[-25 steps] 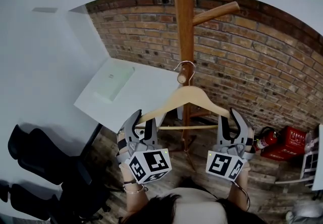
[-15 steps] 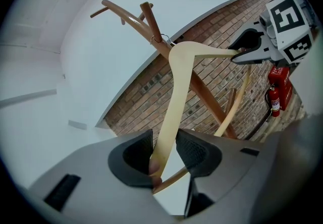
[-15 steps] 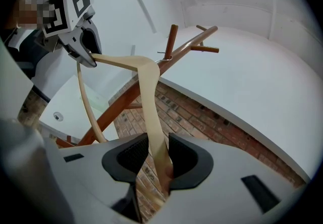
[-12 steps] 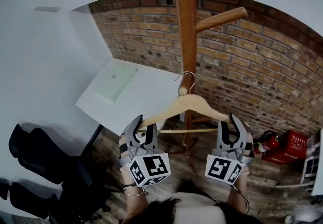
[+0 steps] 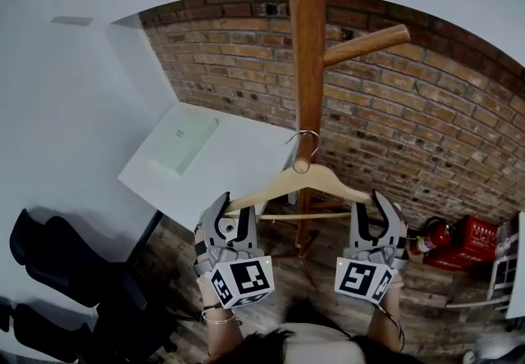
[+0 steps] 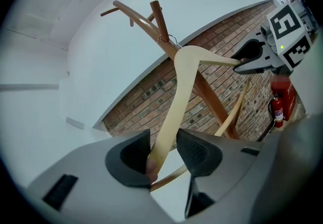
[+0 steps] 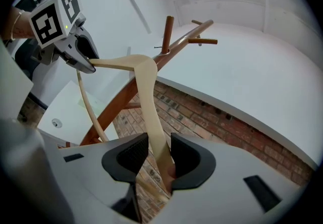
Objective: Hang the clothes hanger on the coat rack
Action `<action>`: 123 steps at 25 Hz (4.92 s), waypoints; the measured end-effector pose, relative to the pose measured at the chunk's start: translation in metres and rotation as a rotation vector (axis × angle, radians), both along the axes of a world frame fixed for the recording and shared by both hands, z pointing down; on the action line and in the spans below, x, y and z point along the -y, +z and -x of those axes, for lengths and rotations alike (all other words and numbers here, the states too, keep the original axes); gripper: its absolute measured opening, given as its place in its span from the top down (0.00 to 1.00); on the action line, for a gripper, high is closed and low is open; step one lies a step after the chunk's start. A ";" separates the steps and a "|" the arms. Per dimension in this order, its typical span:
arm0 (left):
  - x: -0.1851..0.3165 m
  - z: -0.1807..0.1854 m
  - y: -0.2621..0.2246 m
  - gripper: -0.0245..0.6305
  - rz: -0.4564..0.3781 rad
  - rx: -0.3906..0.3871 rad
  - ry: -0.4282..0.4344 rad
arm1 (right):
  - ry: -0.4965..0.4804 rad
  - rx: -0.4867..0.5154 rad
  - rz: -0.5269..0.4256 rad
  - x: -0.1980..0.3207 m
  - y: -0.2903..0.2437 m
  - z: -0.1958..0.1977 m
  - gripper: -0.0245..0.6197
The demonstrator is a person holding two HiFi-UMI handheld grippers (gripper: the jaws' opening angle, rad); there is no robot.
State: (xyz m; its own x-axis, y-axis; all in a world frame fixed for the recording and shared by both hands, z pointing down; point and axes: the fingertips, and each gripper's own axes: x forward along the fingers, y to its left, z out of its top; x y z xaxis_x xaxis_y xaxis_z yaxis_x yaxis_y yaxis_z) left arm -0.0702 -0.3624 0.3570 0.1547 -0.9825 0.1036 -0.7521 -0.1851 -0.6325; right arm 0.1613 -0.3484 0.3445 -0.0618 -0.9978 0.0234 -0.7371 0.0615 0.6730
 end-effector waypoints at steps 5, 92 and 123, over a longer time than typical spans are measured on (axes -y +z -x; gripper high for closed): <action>0.003 0.002 -0.001 0.73 -0.007 0.001 -0.005 | -0.011 0.024 -0.004 0.001 -0.004 0.002 0.75; -0.291 0.036 0.008 0.85 0.106 -0.330 0.265 | -0.042 0.399 0.010 -0.295 0.005 0.092 0.88; -0.375 0.012 0.003 0.95 0.121 -0.507 0.210 | -0.149 0.501 0.059 -0.370 0.004 0.077 0.90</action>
